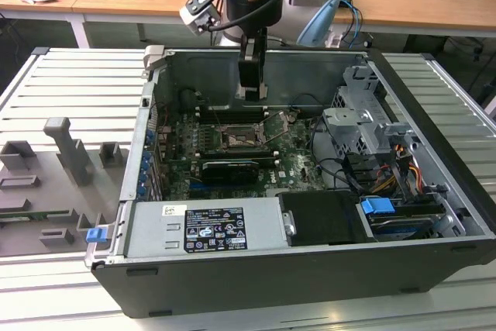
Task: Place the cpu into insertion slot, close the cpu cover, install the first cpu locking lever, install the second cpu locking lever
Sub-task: 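Place the cpu into insertion slot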
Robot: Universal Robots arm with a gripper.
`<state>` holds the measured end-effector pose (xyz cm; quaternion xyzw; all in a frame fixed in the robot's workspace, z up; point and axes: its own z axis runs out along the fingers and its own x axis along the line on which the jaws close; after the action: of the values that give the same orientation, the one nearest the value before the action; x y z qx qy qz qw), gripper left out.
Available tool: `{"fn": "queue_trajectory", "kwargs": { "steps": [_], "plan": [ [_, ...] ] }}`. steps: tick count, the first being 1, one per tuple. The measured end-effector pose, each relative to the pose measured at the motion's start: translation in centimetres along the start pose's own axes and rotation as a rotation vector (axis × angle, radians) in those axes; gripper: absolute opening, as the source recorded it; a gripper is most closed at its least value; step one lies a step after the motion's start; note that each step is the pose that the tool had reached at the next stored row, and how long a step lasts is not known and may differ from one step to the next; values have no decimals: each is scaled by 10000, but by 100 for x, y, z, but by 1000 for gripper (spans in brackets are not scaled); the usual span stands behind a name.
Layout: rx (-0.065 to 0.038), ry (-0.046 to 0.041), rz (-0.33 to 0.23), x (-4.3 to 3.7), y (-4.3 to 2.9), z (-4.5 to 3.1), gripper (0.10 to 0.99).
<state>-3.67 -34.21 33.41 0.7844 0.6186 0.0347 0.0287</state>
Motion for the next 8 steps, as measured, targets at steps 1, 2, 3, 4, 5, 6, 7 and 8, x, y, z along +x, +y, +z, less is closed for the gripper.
{"fn": "queue_trajectory", "kwargs": {
  "steps": [1,2,3,4,5,6,7,8],
  "plan": [
    [0,1,0,0,0,3,529],
    [0,0,0,0,-1,7,529],
    [0,0,0,0,-1,10,529],
    [0,0,0,0,-1,14,529],
    [0,0,0,0,-2,17,529],
    [0,1,-11,-1,-3,29,529],
    [1,7,-75,-1,-4,39,529],
    [7,30,-367,-2,-5,49,529]
  ]
}}
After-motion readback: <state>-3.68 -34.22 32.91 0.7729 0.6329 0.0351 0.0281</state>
